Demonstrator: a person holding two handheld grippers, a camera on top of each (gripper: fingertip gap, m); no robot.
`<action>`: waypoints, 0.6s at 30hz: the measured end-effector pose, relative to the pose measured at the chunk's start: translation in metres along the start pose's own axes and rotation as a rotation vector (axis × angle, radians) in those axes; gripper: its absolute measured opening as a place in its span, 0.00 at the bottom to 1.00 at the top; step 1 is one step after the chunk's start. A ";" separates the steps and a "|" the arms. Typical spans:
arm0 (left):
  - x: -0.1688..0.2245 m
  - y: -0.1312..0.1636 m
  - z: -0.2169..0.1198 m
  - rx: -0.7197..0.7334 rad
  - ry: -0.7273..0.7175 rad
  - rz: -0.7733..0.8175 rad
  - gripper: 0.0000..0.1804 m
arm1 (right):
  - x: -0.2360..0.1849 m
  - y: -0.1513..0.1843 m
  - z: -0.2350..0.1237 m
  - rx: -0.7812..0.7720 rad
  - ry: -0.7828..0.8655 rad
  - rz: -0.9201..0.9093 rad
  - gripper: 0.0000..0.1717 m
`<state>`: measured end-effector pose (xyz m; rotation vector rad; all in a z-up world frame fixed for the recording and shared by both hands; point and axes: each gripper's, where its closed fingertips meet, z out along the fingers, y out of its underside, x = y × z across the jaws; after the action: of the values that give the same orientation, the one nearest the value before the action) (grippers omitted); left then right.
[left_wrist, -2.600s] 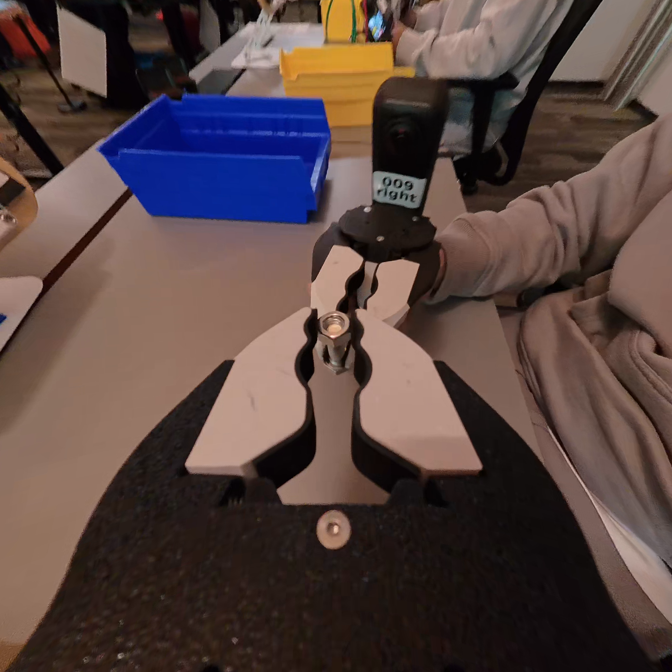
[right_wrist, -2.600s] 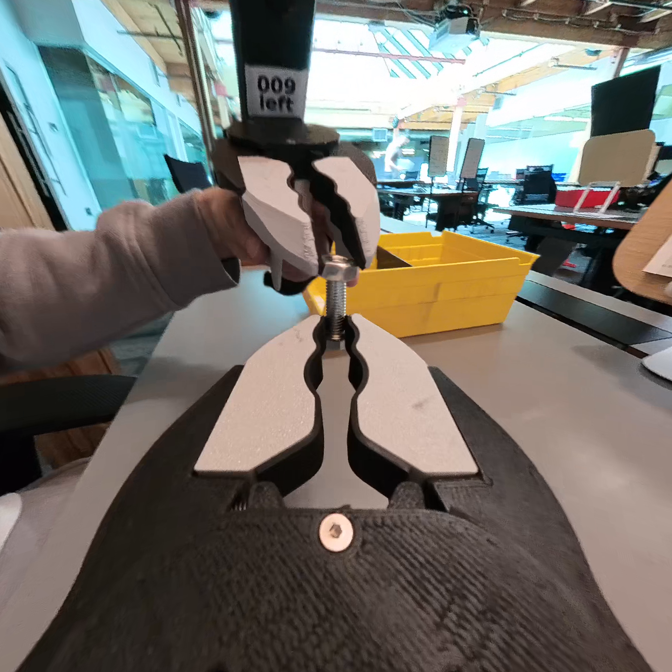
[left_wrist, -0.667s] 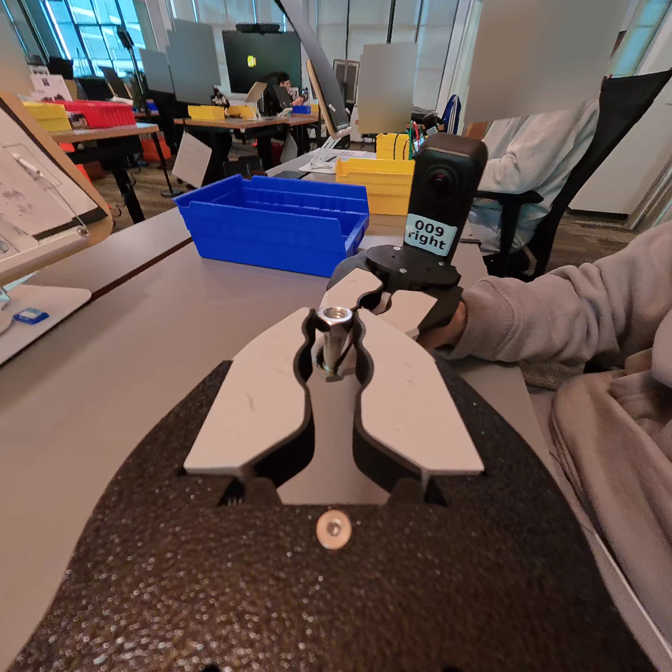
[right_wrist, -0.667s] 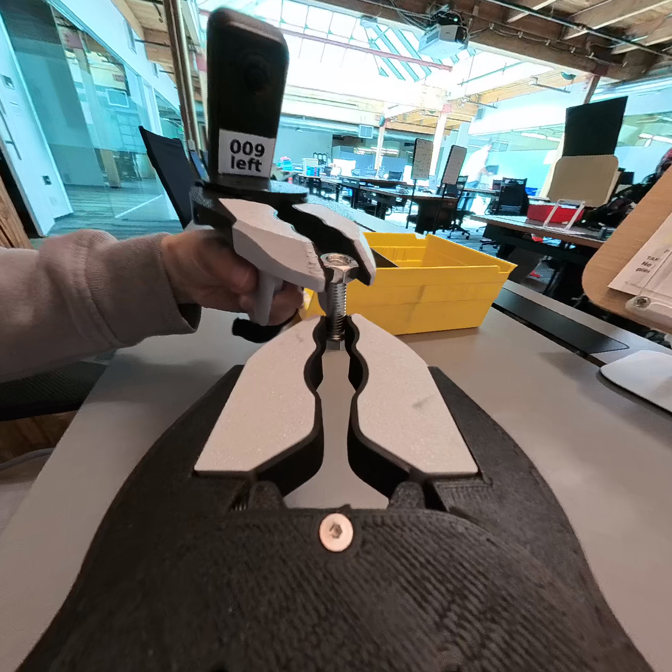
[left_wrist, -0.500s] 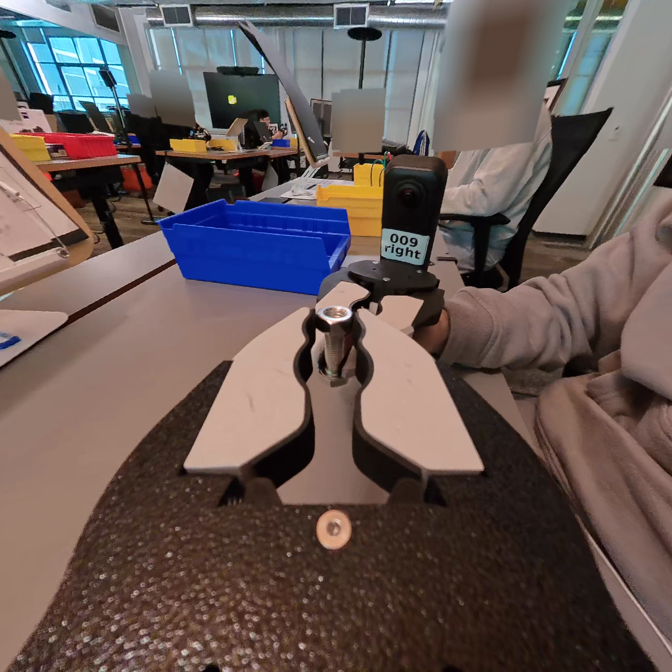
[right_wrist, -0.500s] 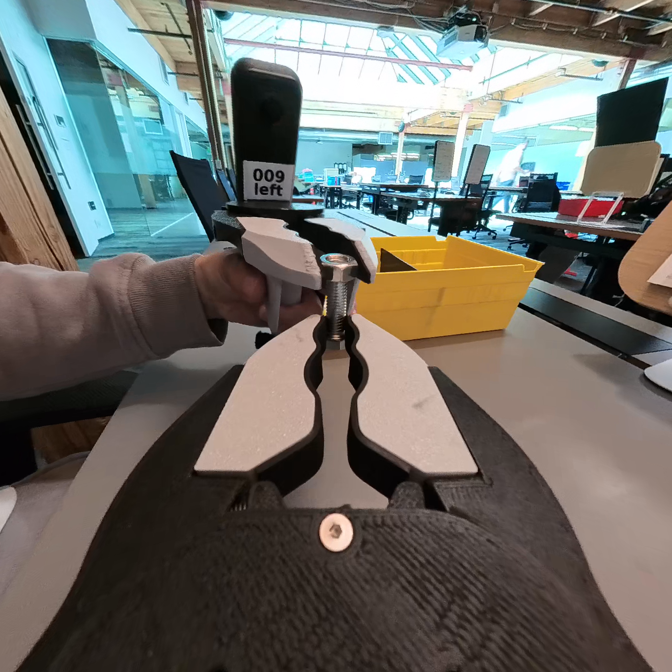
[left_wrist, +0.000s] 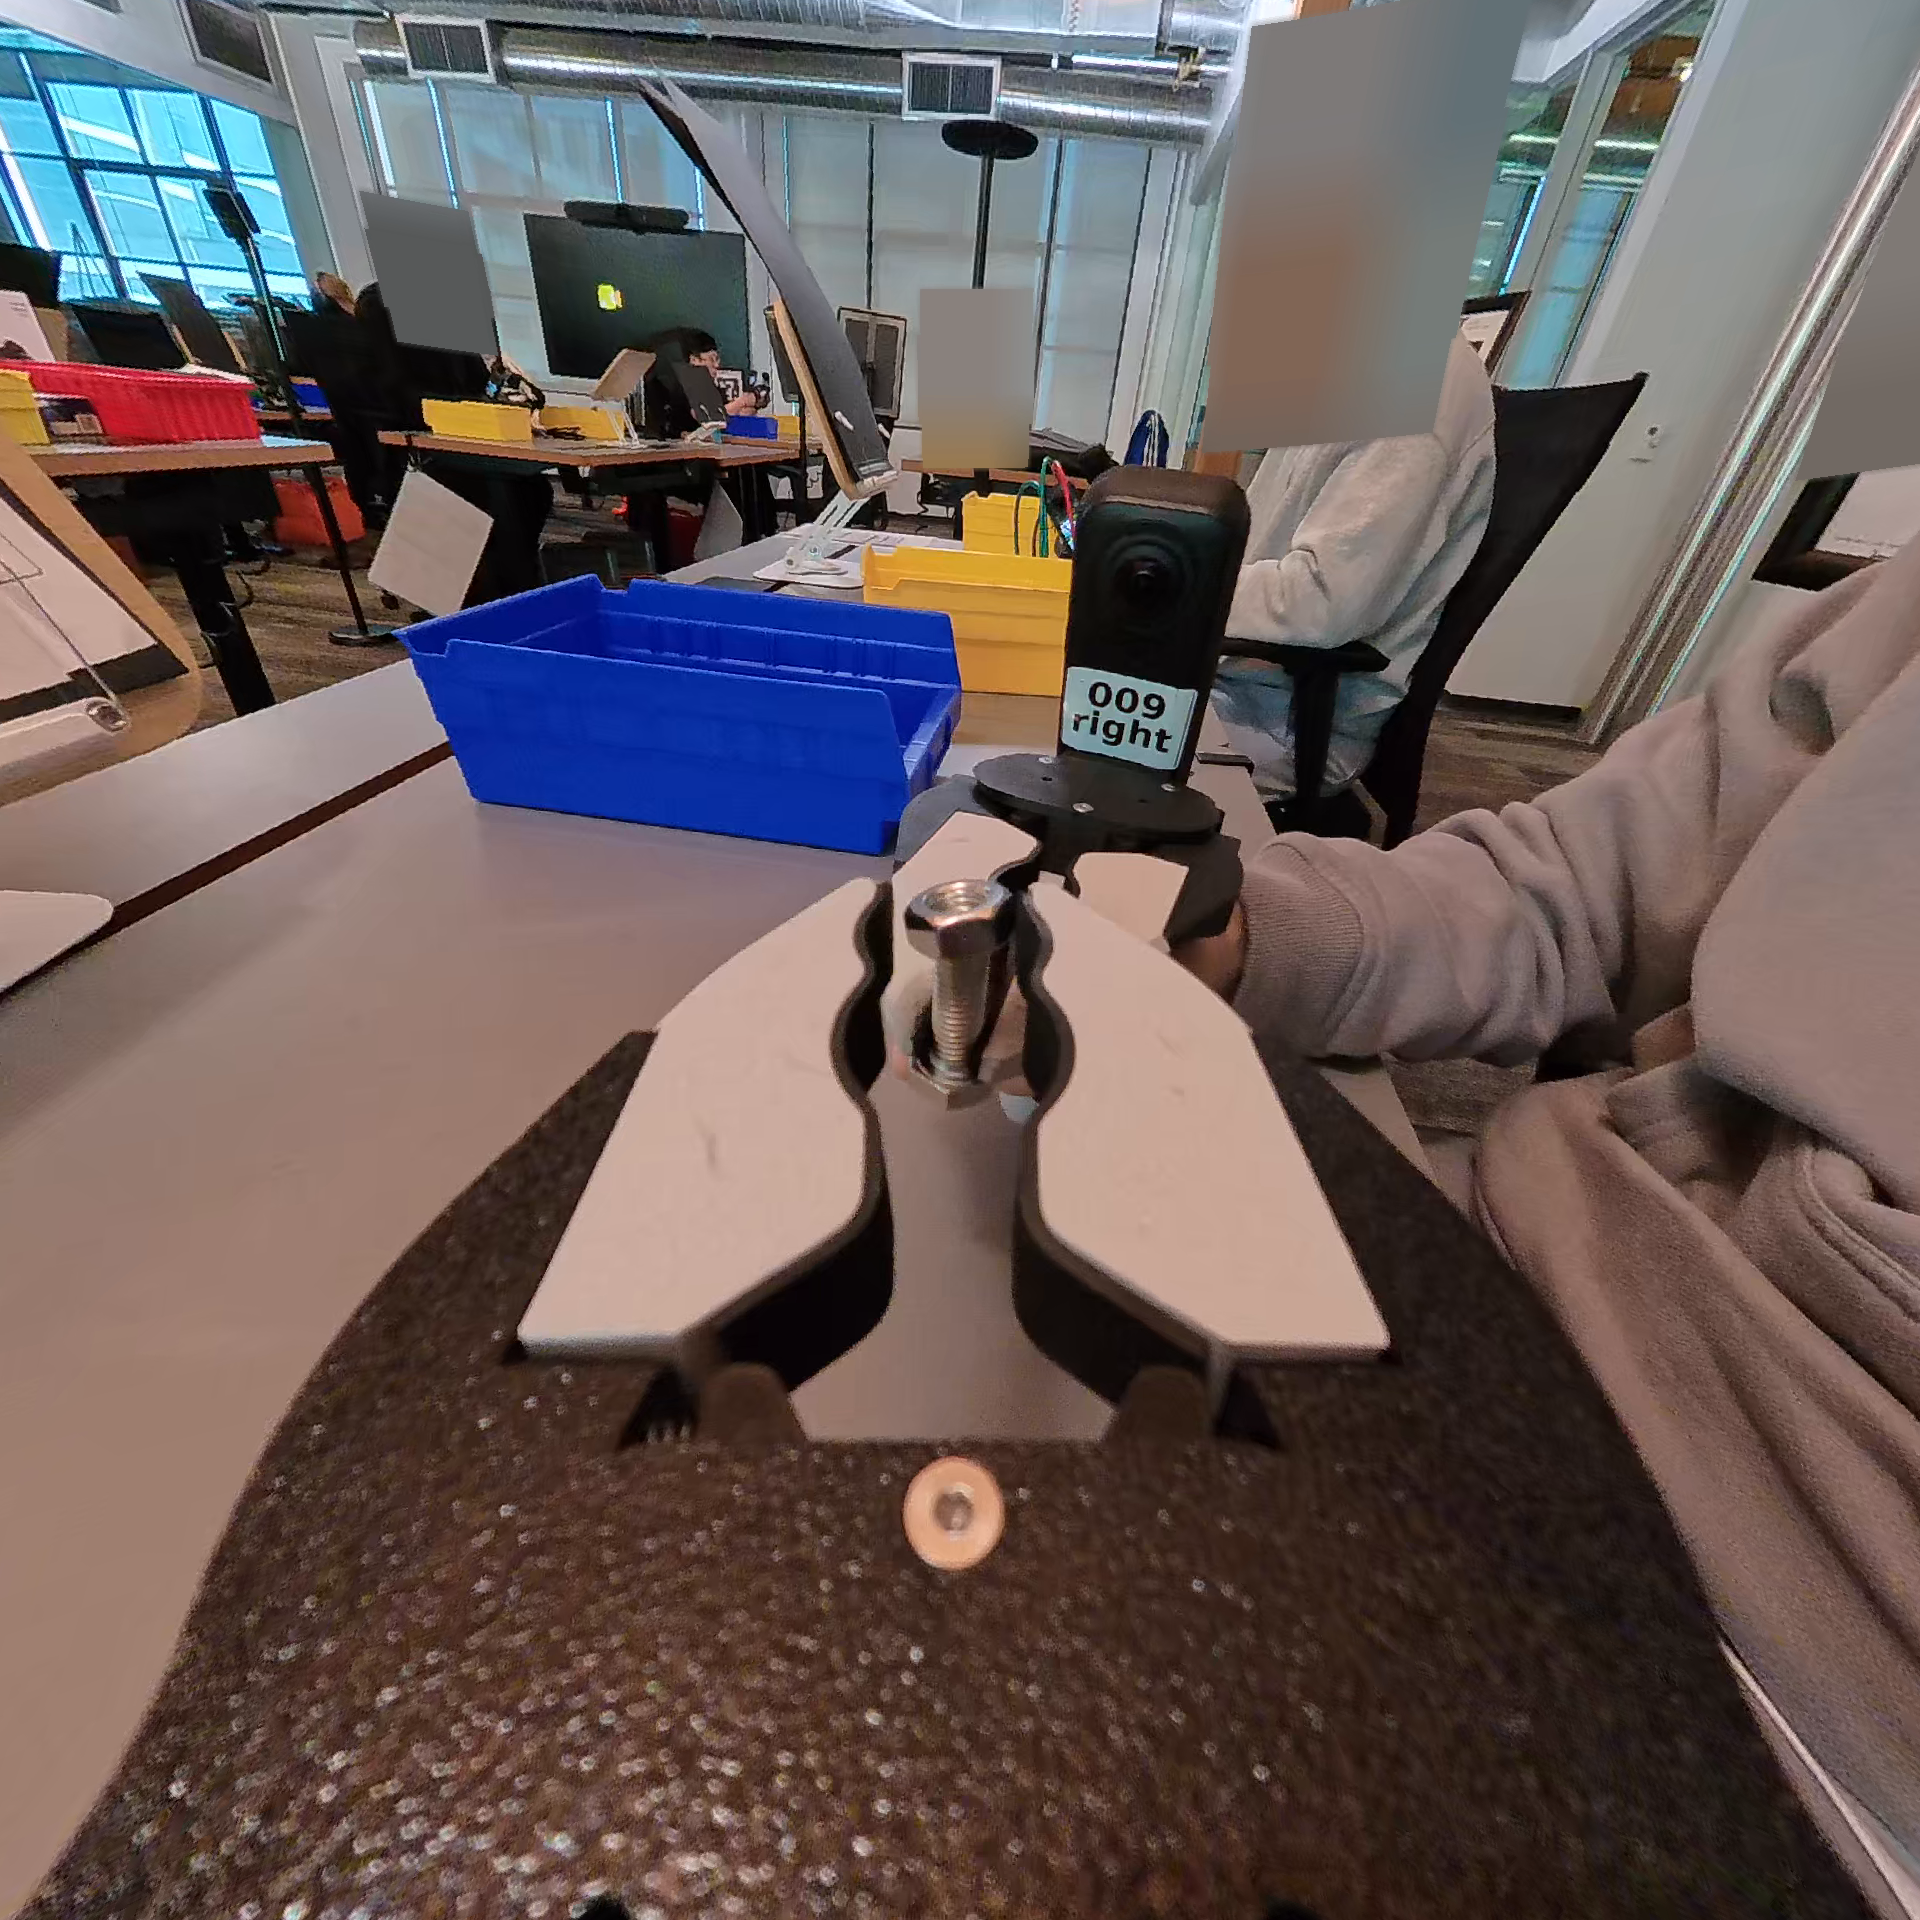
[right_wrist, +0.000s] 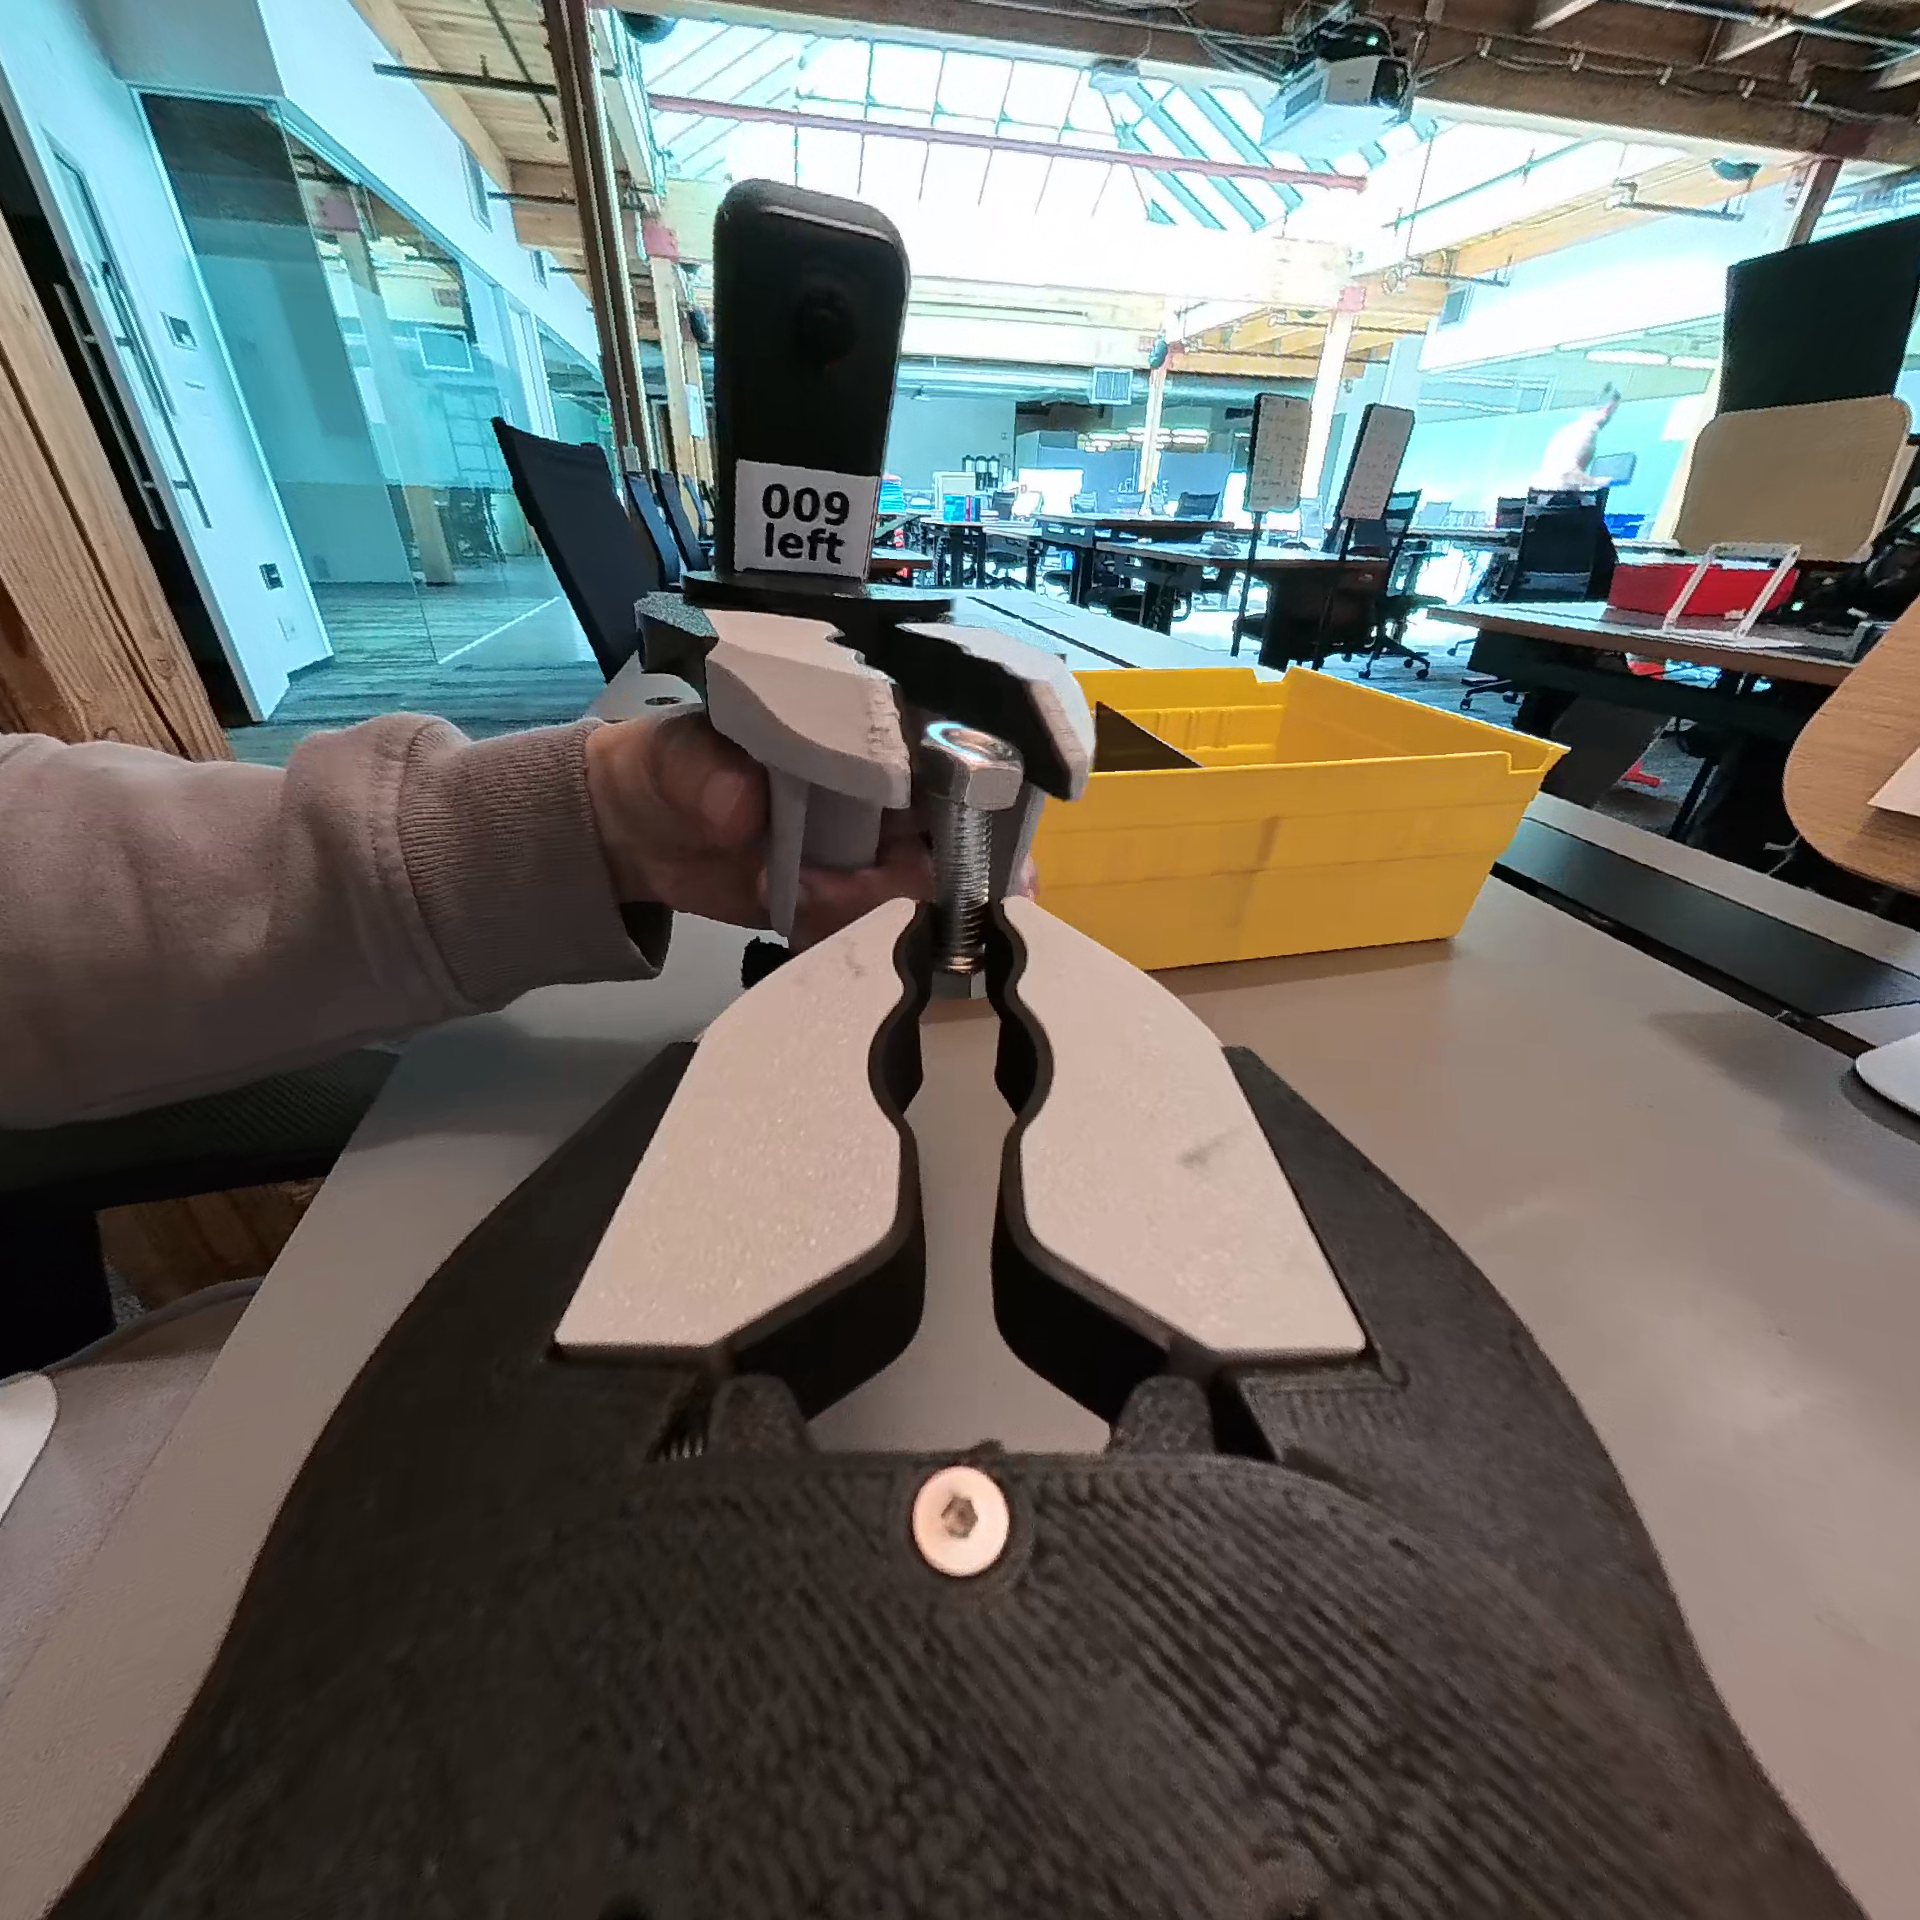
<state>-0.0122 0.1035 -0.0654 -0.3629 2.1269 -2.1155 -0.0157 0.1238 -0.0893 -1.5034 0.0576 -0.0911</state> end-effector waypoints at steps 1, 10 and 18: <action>0.000 0.000 0.000 -0.004 -0.001 0.000 0.12 | 0.000 0.000 0.000 0.000 0.002 -0.001 0.05; 0.001 0.003 -0.002 -0.013 -0.002 -0.022 0.11 | 0.001 0.001 0.000 -0.011 0.014 -0.023 0.05; 0.004 0.001 -0.004 0.018 0.014 0.047 0.10 | -0.004 -0.001 0.001 0.011 -0.044 0.053 0.05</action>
<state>-0.0173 0.1063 -0.0661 -0.2935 2.1018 -2.1158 -0.0201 0.1248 -0.0885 -1.4914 0.0619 -0.0156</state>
